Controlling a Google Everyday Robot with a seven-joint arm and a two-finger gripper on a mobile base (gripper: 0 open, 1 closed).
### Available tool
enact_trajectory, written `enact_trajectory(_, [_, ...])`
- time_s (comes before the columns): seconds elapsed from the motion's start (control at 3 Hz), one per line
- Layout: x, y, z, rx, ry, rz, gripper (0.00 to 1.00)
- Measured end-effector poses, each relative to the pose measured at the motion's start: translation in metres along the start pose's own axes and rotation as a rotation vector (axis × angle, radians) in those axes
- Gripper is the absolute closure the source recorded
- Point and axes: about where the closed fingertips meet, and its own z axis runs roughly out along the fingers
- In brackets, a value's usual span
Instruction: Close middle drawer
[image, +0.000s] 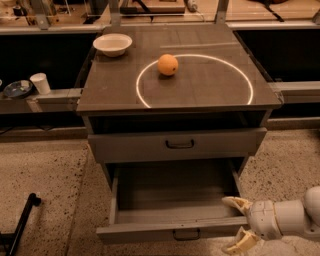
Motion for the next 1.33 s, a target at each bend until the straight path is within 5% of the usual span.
enact_trajectory(0.33, [0.043,0.0,0.003,0.035,0.062,0.013,0.41])
enact_trajectory(0.67, [0.083,0.003,0.011,0.044,0.122,-0.049,0.64])
enact_trajectory(1.0, [0.138,0.004,0.047,0.045,0.207,-0.064,0.95])
enact_trajectory(1.33, [0.167,-0.002,0.071,0.063,0.25,-0.075,1.0])
